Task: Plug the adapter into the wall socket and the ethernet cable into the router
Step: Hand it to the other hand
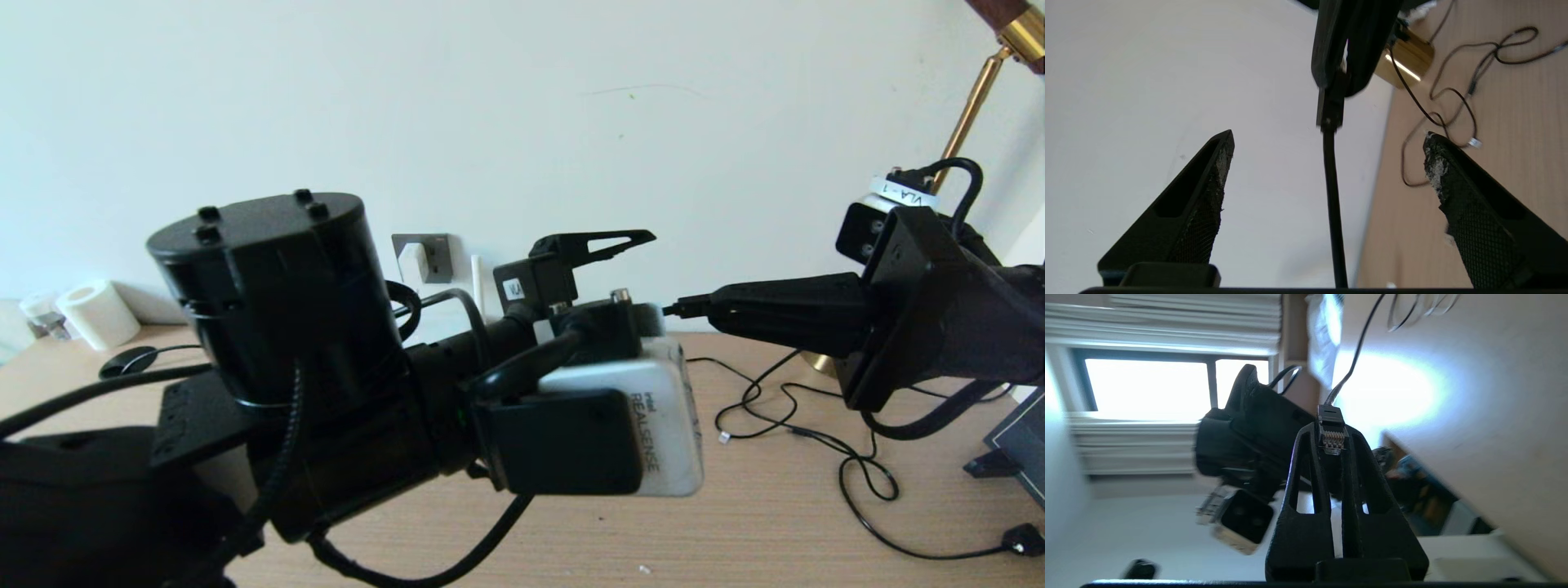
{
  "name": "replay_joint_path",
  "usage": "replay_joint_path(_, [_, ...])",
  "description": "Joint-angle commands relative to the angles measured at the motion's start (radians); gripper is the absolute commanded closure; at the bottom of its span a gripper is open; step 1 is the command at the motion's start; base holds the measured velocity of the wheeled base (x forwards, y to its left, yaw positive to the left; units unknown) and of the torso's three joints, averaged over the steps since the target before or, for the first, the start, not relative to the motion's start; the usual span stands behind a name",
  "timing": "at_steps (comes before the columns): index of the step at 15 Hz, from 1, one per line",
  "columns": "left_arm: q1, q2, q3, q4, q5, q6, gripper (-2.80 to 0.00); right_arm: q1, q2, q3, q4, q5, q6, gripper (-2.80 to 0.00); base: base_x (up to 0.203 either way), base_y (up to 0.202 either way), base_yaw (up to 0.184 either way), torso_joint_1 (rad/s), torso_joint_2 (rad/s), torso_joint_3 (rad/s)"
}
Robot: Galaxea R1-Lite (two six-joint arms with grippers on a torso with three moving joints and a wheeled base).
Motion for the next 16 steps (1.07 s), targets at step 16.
replay_joint_path(16, [0.189,0.085,-0.054,-0.185,-0.417,0.057,-2.80,-0.079,0.073,-0.017,-0.198,0.190,0.302,0.00,0.000,0.000,0.000,0.000,0.00,0.000])
